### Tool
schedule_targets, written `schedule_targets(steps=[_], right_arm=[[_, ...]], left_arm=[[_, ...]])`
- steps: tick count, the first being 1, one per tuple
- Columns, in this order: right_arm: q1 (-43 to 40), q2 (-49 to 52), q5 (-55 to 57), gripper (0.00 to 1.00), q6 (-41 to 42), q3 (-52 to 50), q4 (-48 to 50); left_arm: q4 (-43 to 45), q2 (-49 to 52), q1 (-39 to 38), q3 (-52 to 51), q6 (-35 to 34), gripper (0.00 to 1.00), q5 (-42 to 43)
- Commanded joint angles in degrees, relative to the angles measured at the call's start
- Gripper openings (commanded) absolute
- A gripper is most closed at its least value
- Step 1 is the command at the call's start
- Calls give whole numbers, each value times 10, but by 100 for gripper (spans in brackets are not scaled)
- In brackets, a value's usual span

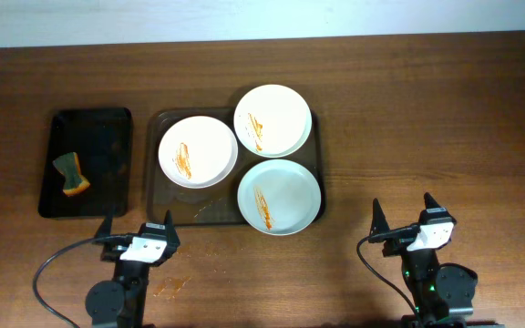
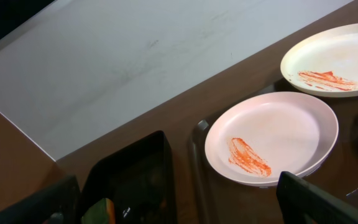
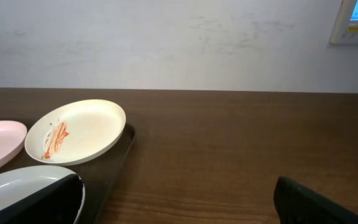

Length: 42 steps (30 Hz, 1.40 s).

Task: Clean dirty plates on tray and stack at the side
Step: 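Raise both arms from rest toward the trays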

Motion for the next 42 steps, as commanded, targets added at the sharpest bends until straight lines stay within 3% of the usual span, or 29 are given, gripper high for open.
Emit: schedule_targets(steps=[1, 37, 42], right_arm=[[3, -3, 1, 98, 0, -3, -3], [3, -2, 0, 98, 1, -3, -2], [3, -2, -22, 98, 24, 1, 51]], left_arm=[[-3, -5, -2, -2, 9, 99, 0], [-2, -5, -2, -2, 9, 99, -5], [17, -5, -2, -1, 8, 99, 30]])
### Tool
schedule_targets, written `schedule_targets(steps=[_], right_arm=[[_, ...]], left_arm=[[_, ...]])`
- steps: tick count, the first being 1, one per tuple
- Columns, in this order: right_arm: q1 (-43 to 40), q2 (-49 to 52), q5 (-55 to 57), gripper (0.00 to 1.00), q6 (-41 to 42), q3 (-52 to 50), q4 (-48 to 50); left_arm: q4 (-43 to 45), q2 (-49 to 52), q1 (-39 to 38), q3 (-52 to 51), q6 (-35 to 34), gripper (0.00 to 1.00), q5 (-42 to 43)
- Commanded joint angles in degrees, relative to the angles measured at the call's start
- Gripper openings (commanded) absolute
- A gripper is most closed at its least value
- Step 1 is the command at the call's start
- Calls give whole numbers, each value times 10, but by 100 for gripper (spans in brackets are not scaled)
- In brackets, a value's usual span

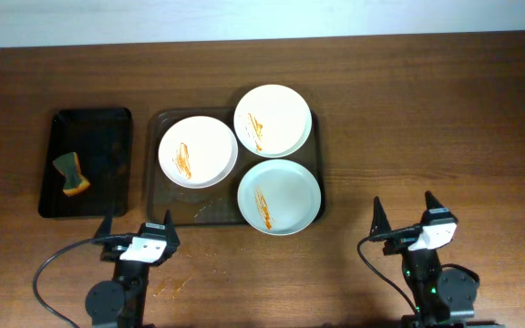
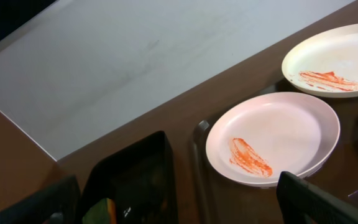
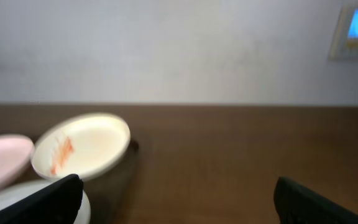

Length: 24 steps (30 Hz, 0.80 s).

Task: Clean dirty plates on tray and stack at the side
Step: 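Raise both arms from rest toward the trays, then grip the rim of the pinkish plate with the right gripper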

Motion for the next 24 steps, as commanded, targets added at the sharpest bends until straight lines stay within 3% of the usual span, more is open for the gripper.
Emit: schedule_targets(steps=[1, 7, 13, 20, 24], right_arm=[[3, -2, -20, 98, 12, 7, 17], [3, 10, -27, 98, 5, 75, 16], [3, 138, -26, 98, -15, 175, -8], [3, 384, -56, 98, -24, 350, -52], [3, 492, -74, 98, -24, 454, -160]], left_arm=[[21, -5, -2, -1, 8, 99, 43], [54, 15, -2, 33, -36, 99, 68], [53, 121, -2, 113, -37, 99, 89], [-4, 407, -2, 319, -36, 99, 161], [-136, 575, -2, 491, -36, 99, 180]])
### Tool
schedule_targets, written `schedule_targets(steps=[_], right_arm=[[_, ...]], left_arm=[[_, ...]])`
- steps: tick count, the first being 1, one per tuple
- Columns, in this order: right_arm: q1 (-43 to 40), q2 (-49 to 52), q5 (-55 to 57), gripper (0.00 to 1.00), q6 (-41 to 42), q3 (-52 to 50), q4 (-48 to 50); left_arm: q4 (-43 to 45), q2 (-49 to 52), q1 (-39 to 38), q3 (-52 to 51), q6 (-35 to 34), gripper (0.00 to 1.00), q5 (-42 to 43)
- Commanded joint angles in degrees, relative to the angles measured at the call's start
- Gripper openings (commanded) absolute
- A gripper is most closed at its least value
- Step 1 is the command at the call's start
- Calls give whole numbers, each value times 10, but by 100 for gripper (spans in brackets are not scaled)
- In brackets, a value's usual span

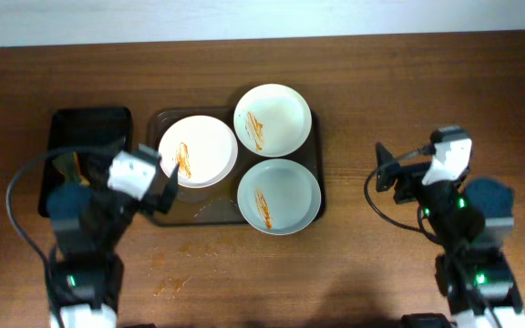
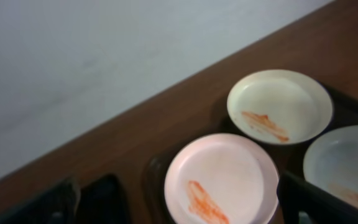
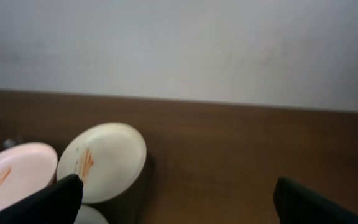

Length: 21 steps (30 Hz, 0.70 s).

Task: Clean dirty plates on tray and stack at the side
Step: 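Grip the rim of the pinkish plate with the right gripper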

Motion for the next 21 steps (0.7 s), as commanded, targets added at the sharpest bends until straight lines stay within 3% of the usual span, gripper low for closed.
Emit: schedule_targets(steps=[1, 5, 11, 15, 17, 21], right_arm=[[3, 78, -23, 98, -5, 98, -88], [3, 195, -23, 98, -5, 243, -246], [3, 353, -22, 98, -5, 435, -433], [3, 423, -37, 98, 3, 445, -384], [3, 450, -109, 98, 4, 445, -365], [30, 486, -118, 98, 72, 446, -350]], left_arm=[[-108, 130, -2, 154, -5, 99, 33], [-301, 282, -2, 355, -5, 99, 33], [-508, 437, -2, 511, -5, 99, 51], [-533, 466, -2, 511, -8, 99, 94], [-537, 466, -2, 511, -8, 99, 109], [-533, 466, -2, 511, -7, 99, 113]])
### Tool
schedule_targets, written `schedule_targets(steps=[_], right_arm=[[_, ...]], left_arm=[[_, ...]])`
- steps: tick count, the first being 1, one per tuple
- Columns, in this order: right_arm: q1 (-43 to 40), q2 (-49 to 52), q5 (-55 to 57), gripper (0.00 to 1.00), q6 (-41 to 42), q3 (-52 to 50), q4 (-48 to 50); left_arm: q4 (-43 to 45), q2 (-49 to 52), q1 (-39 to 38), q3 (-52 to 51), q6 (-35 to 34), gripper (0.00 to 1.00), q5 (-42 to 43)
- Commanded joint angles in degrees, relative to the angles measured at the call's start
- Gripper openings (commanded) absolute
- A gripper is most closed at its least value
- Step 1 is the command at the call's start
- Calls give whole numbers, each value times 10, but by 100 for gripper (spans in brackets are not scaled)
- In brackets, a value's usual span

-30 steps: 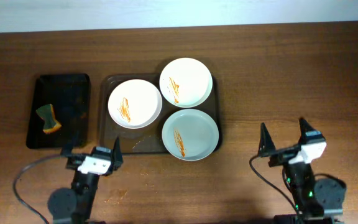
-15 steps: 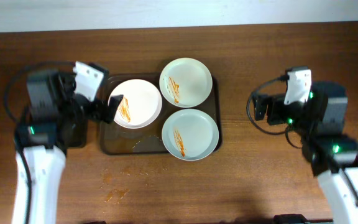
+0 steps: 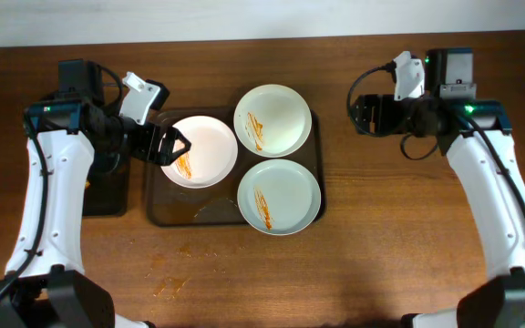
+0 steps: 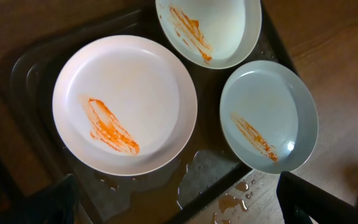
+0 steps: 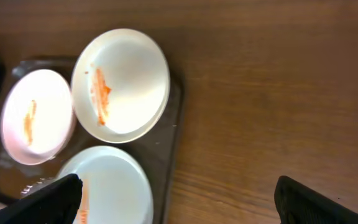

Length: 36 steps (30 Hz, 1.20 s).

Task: Clean dirty plates on tray and stack at the side
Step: 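Grip the rim of the pinkish plate with the right gripper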

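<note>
Three smeared plates lie on the dark tray (image 3: 164,208): a pink plate (image 3: 203,150) at its left, a cream plate (image 3: 272,119) at the back and a pale blue plate (image 3: 279,197) at the front right. My left gripper (image 3: 173,146) hangs open over the tray's left side beside the pink plate (image 4: 124,104), with nothing between its fingers. Off to the right of the tray, my right gripper (image 3: 360,114) is open and empty over bare table. Its wrist view looks down on the cream plate (image 5: 120,84). The sponge is hidden.
A black side tray (image 3: 108,196) at the left lies mostly under my left arm. A puddle of water (image 4: 210,174) sits on the dark tray's front part. Orange drips (image 3: 171,284) mark the table in front of it. Bare wood lies right of the tray.
Both arms reached farther back. My left gripper went from the tray's front left corner to above its left side; my right gripper moved back and left, near the cream plate's level.
Both arms sat folded at the table's front edge, grippers open, at the two oldest moments. By 0.7 s ago they had lifted and come forward. Now they hang over the tray's left side and the table to its right. The plates lie where they were.
</note>
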Motion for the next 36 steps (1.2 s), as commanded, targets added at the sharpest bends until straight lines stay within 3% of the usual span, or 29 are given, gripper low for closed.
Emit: schedule_targets(steps=[1, 2, 6, 9, 15, 22, 25, 31, 36], right_arm=[[44, 20, -4, 98, 62, 12, 10], [60, 24, 8, 98, 70, 14, 15], [139, 66, 68, 94, 120, 63, 19], [186, 121, 87, 91, 153, 122, 19], [280, 219, 93, 81, 205, 155, 72], [341, 297, 110, 48, 299, 155, 99], [349, 327, 115, 40, 336, 155, 102], [350, 366, 115, 30, 359, 155, 126], [350, 388, 123, 29, 389, 155, 164]], left_arm=[[9, 0, -1, 10, -5, 99, 23], [17, 0, -1, 10, -24, 99, 5], [77, 2, -1, 14, -231, 99, -218], [114, 2, -1, 26, -273, 99, -287], [133, 2, -2, 27, -274, 99, -247], [122, 2, 8, 27, -274, 99, -272], [120, 2, 20, 27, -274, 99, -271], [120, 2, 21, 23, -274, 99, -277], [119, 2, 21, 22, -274, 99, -278]])
